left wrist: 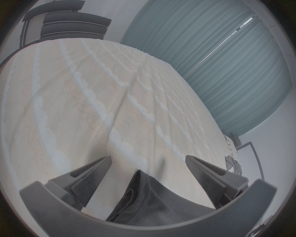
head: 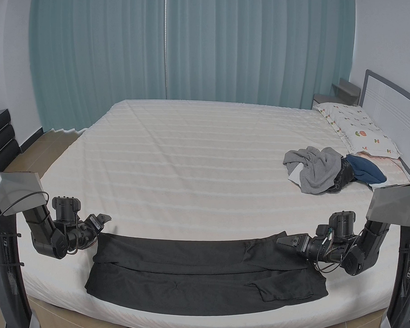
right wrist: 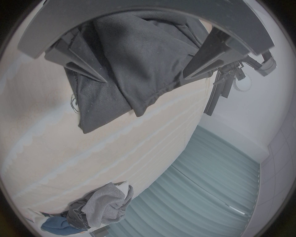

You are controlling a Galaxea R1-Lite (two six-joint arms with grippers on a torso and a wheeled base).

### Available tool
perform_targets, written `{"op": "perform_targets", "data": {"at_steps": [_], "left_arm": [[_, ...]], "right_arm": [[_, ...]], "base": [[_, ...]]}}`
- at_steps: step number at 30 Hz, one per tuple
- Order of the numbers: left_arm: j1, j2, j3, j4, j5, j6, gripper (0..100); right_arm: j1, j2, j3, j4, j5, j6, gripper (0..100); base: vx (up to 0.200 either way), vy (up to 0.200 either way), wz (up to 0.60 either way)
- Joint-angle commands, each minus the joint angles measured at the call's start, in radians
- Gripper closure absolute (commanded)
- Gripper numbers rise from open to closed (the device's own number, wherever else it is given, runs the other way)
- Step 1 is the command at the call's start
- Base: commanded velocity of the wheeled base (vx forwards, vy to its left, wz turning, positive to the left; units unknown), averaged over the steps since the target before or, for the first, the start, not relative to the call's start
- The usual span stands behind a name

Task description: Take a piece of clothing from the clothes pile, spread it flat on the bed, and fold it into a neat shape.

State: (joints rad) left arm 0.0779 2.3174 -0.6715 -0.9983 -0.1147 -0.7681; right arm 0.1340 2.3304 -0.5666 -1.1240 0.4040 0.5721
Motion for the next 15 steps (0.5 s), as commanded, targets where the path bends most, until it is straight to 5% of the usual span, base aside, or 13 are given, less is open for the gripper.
{"op": "perform_targets", "data": {"at_steps": [1,15], "left_arm": [[0.002,0.002,0.001,0.0,0.0,0.0,0],[0.002,0.0,0.01,-0.002,0.0,0.001,0]], "right_arm": [[-0.008,0.004,0.016,-0.005,-0.001,-0.009,100],[-0.06,-0.036,0.139,-0.051,0.021,-0.083,100]], "base": [[0.0,0.0,0.0],[0.0,0.0,0.0]]}}
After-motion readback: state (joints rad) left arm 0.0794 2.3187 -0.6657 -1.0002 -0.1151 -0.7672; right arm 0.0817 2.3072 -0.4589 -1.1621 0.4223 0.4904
